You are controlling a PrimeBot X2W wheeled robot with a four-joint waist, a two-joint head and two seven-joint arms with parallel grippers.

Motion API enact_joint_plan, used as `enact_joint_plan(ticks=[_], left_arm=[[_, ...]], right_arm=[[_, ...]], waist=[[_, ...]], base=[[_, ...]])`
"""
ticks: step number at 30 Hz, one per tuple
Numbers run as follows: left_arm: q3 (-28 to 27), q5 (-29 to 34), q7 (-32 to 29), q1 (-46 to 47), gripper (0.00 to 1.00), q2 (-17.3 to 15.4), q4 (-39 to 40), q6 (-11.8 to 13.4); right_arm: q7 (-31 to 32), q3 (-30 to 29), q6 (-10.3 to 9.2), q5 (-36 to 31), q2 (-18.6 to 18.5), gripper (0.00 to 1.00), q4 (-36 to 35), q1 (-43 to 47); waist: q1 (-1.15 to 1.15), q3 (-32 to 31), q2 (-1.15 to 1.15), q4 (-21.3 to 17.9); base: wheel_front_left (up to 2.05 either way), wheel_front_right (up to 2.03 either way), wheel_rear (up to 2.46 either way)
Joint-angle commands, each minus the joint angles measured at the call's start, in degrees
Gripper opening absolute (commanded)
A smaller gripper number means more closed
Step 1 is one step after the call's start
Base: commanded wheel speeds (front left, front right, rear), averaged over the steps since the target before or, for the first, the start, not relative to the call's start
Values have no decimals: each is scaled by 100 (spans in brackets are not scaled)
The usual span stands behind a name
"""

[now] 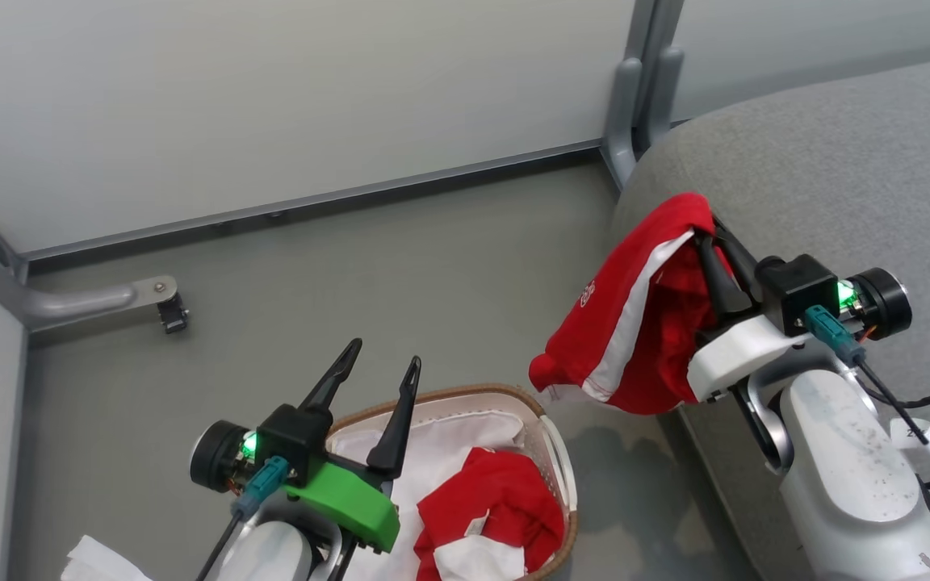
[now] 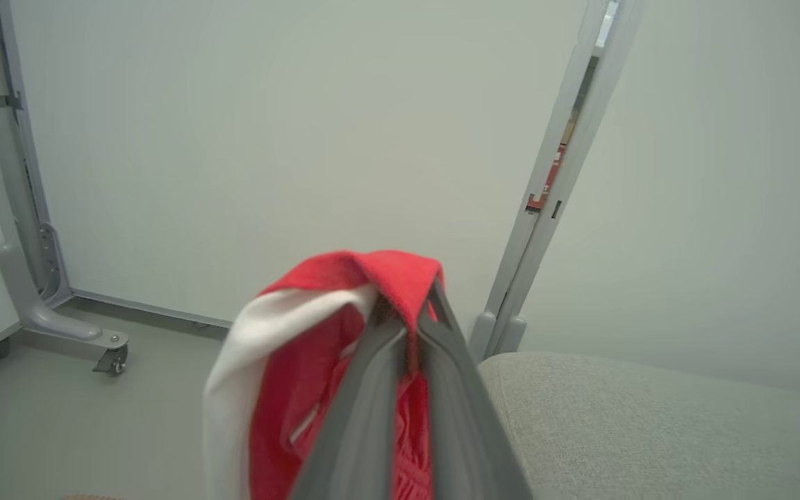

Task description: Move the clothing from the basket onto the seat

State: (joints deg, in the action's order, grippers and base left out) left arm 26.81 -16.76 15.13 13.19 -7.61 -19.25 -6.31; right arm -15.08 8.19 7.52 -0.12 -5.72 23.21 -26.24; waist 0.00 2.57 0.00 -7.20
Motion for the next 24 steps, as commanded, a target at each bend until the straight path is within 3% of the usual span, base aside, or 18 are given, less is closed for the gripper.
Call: enact_joint_plan(ticks=[1,14,24], left_arm=[[-13,88,3,-64,100,21,36,-23],[53,373,4,264,100,95,157,-104],[178,449,3,420,100,76,169,-117]], right_arm=[[-13,-42,-6,-32,-21,0,-99,62],[-13,-354,-7,-24,28,0,-584,241],[-13,-542,-7,-14,86,0,-687,386]], waist=[[0,160,0,-342],[0,708,0,-1661],[0,947,0,-1963]], base=[[0,0,0],[0,0,0],[0,0,0]])
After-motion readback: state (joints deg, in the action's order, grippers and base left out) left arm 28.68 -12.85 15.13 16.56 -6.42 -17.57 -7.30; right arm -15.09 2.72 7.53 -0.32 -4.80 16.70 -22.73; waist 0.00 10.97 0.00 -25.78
